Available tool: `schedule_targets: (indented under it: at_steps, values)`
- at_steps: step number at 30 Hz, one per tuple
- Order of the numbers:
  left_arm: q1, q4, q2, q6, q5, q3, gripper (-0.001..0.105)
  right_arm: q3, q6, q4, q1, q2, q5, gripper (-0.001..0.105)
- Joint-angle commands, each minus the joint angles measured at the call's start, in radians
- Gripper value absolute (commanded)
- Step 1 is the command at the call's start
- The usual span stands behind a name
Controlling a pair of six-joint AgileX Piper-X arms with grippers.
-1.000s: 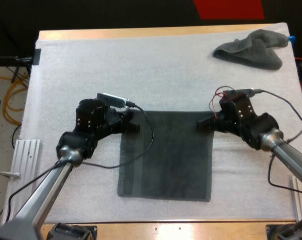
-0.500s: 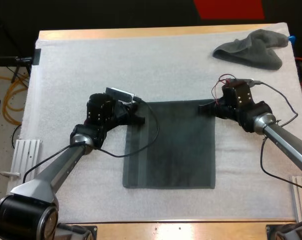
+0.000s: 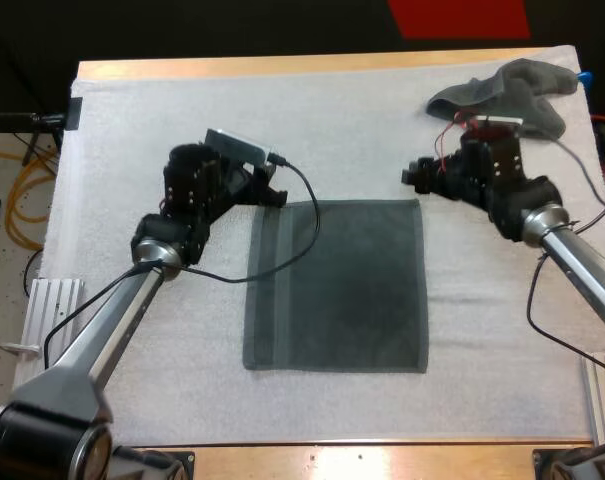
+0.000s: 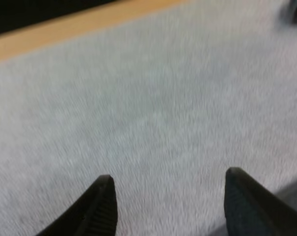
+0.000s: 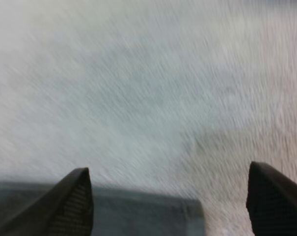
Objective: Pick towel from pile fold and stack
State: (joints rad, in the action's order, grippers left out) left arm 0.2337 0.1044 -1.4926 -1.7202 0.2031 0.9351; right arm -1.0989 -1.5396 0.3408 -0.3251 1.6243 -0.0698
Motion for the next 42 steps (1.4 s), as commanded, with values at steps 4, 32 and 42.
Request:
schedule_targets:
  at_steps: [4, 32, 42]
  values:
    - [0.000, 0.113, 0.121, 0.002, -0.013, 0.051, 0.048, -0.045, -0.012, 0.058, 0.002, -0.117, -0.010, 0.064]
    - [0.000, 1.116, 1.000, -0.048, -0.065, 0.045, 0.072, -0.035, 0.004, 0.916, -0.007, -0.858, -0.010, 0.064]
    - [0.000, 1.196, 1.028, -0.072, -0.065, -0.002, 0.072, 0.227, 0.117, 0.957, -0.007, -1.021, -0.050, 0.064]
